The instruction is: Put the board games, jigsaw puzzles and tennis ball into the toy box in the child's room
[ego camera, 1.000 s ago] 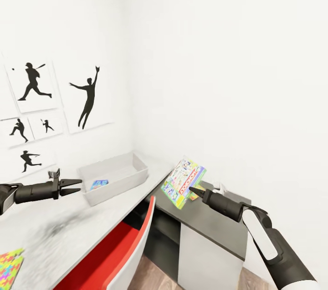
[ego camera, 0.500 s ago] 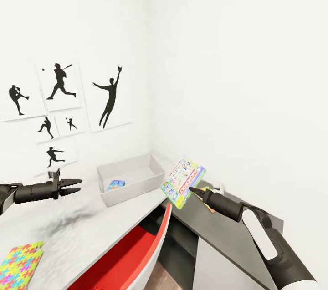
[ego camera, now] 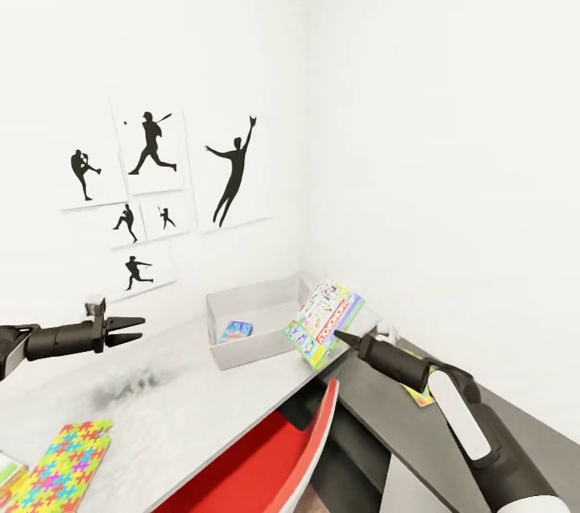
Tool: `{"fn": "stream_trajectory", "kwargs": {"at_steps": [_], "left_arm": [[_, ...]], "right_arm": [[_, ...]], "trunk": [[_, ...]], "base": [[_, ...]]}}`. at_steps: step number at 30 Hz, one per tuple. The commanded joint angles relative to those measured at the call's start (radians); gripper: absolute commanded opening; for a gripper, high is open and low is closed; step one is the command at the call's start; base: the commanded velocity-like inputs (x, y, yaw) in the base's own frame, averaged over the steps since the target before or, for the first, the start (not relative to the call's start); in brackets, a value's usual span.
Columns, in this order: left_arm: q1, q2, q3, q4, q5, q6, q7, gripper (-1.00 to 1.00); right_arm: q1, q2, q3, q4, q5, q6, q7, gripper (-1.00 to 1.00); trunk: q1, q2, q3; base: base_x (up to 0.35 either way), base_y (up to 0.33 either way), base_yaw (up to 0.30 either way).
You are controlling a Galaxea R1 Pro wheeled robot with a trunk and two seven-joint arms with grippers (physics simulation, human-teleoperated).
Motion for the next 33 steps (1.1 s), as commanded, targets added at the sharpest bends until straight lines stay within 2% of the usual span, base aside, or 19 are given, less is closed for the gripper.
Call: {"fn": "stream_trajectory", "kwargs": {"at_steps": [1,19,33], "left_arm": [[0.000,0.000,0.007,0.000,-0.011,0.010,-0.005,1.00],[0.000,-0.001,0.008,0.000,-0.011,0.008,-0.005,1.00],[0.000,-0.001,0.008,0.001,-0.011,0.008,-0.005,1.00]], "right_arm": [[0.000,-0.001,0.001,0.000,-0.008,0.005,0.000,-1.00],[0.000,-0.001,0.001,0.004,-0.008,0.005,0.000,-1.00],[0.000,-0.001,-0.001,0.011,-0.006,0.005,-0.001,-1.00]], "trunk": [[0.001,-0.001,-0.001],[0.001,-0.001,-0.007],[0.001,-0.001,-0.008]], "base": [[0.220,0.000,0.292],[0.146,-0.032,0.287],[0.104,-0.047,0.034]]}}
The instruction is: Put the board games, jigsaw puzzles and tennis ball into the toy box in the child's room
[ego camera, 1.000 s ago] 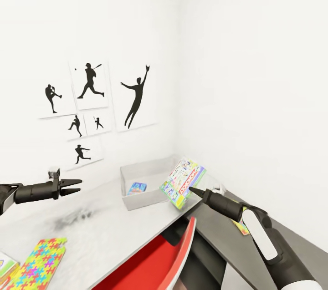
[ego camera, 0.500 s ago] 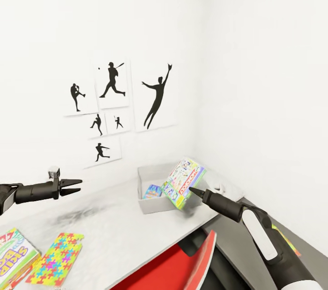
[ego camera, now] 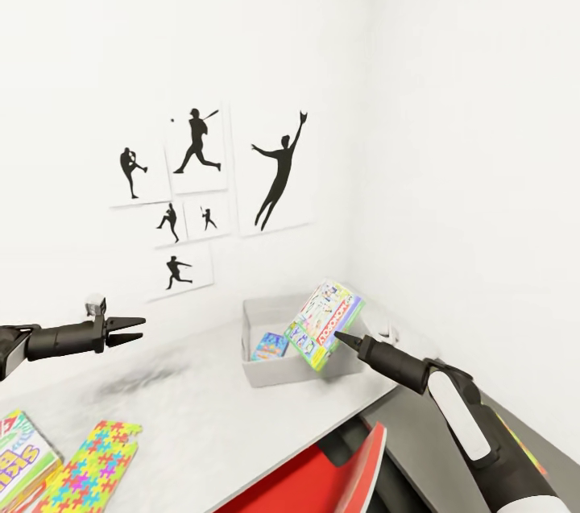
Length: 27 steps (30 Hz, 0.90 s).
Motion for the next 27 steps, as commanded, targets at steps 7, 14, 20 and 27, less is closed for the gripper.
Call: {"fn": "stream_trajectory", "kwargs": {"at_steps": [7,14,20,27], "left_arm": [[0.000,0.000,0.007,0.000,-0.011,0.011,-0.005,1.00],[0.000,0.000,0.007,0.000,-0.010,0.011,-0.005,1.00],[0.000,0.000,0.007,0.000,-0.011,0.011,-0.005,1.00],[0.000,0.000,0.007,0.000,-0.011,0.011,-0.005,1.00]], "right_arm": [[-0.001,-0.001,0.001,0.000,-0.005,0.004,0.000,-1.00],[0.000,-0.001,0.000,0.001,-0.005,0.004,0.001,-1.00],[0.000,-0.001,0.000,0.000,-0.005,0.004,0.002,-1.00],[-0.001,-0.001,0.000,0.000,-0.006,0.003,0.000,-1.00]], "trunk": [[0.001,-0.001,0.000],[0.001,-0.001,0.000],[0.001,-0.001,0.000],[0.001,-0.001,0.000]], "base": [[0.148,-0.062,0.000],[0.026,-0.014,0.000],[0.002,-0.001,0.000],[0.000,0.000,0.000]]}}
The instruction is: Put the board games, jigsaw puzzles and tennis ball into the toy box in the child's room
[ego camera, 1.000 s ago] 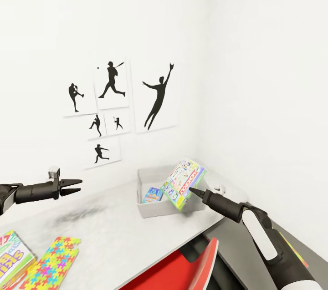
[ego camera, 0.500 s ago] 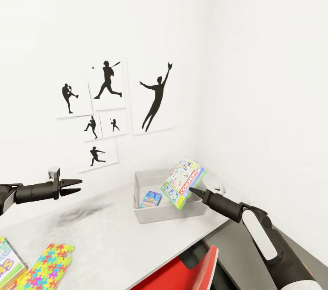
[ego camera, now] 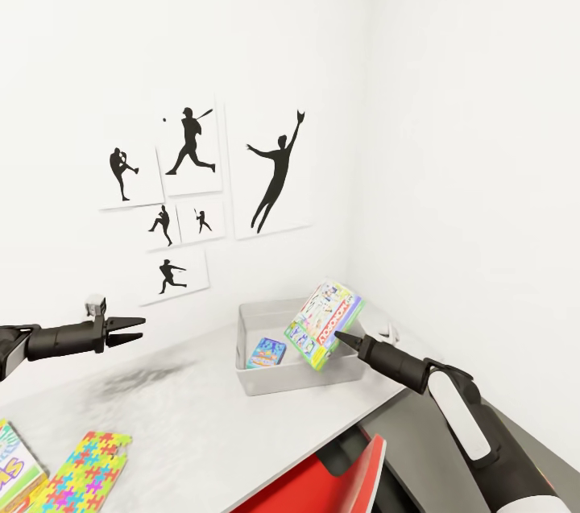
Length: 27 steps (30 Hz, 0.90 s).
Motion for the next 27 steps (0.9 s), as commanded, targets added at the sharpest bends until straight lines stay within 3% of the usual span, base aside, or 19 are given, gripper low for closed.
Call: {"fn": "stream_trajectory", "kwargs": {"at_steps": [1,7,10,15,21,25,27], "left_arm": [[0.000,0.000,0.007,0.000,-0.011,0.011,-0.005,1.00],[0.000,0.000,0.007,0.000,-0.011,0.010,-0.005,1.00],[0.000,0.000,0.007,0.000,-0.011,0.009,-0.005,1.00],[0.000,-0.003,0.007,0.000,-0.011,0.009,-0.005,1.00],[0.000,-0.009,0.007,0.000,-0.011,0.009,-0.005,1.00],[0.000,-0.010,0.007,0.000,-0.011,0.009,-0.005,1.00],[0.000,-0.011,0.007,0.000,-0.011,0.009,-0.005,1.00]], "right_arm": [[0.000,-0.001,0.000,0.000,-0.004,0.004,0.000,-1.00],[-0.001,0.001,-0.003,0.003,-0.008,0.011,-0.004,-1.00],[-0.016,0.009,-0.004,0.069,-0.011,0.017,-0.018,-1.00],[-0.171,0.046,-0.004,0.212,-0.016,0.055,-0.084,-1.00],[-0.428,0.100,-0.007,0.522,-0.013,0.085,-0.137,-1.00],[-0.549,0.122,-0.007,0.682,-0.011,0.079,-0.152,-1.00],[-0.575,0.127,-0.008,0.719,-0.010,0.062,-0.166,-1.00]], "trunk": [[0.000,-0.001,0.000],[0.000,-0.001,0.000],[0.000,-0.001,0.000],[0.000,-0.001,0.000],[0.000,-0.001,0.000],[0.000,-0.001,0.000],[0.000,-0.001,0.000]], "base": [[0.000,0.000,0.000],[0.000,0.000,0.000],[0.000,0.000,0.000],[0.000,0.000,0.000],[0.000,0.000,0.000],[0.000,0.000,0.000],[0.000,0.000,0.000]]}}
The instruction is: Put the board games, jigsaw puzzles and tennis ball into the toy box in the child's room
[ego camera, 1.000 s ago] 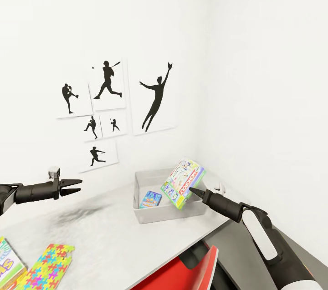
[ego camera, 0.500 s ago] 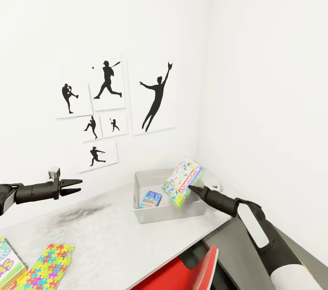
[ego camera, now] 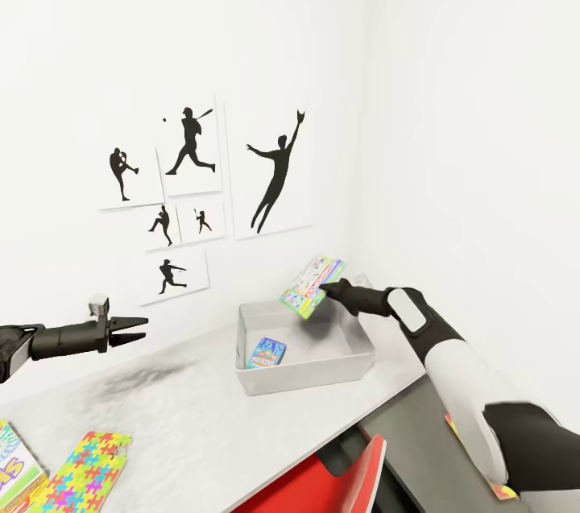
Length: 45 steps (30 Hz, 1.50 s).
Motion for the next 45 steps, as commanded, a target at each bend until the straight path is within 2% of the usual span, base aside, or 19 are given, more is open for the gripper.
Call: {"fn": "stream_trajectory", "kwargs": {"at_steps": [1,10,17,31,41,45], "left_arm": [[0.000,0.000,0.007,0.000,-0.011,0.011,-0.005,1.00],[0.000,0.001,0.007,0.000,-0.011,0.010,-0.005,1.00],[0.000,0.002,0.007,0.000,-0.011,0.010,-0.005,1.00],[0.000,-0.001,0.007,0.000,-0.010,0.010,-0.005,1.00],[0.000,0.008,0.016,0.000,-0.008,0.008,-0.005,1.00],[0.000,0.003,0.019,0.001,-0.007,0.006,-0.005,1.00]], "right_arm": [[-0.007,0.002,0.005,0.010,0.003,-0.009,0.001,-1.00],[-0.016,0.007,0.012,0.026,0.003,-0.025,-0.006,-1.00],[-0.016,0.008,0.011,0.032,0.003,-0.031,-0.008,-1.00],[-0.016,0.008,0.007,0.033,0.003,-0.031,-0.111,-1.00],[-0.016,0.008,0.008,0.026,0.005,-0.028,-0.122,-1.00],[-0.016,0.012,0.009,0.025,0.006,-0.027,-0.122,-1.00]], "trunk": [[0.000,-0.001,-0.001],[0.000,-0.001,-0.001],[0.000,-0.001,-0.011],[0.000,-0.001,-0.034],[0.000,-0.001,-0.050],[0.000,-0.001,-0.057]], "base": [[0.000,0.000,0.000],[0.000,0.000,0.000],[0.000,0.000,0.000],[0.000,0.000,0.000],[0.000,0.000,0.000],[0.000,0.000,0.000]]}}
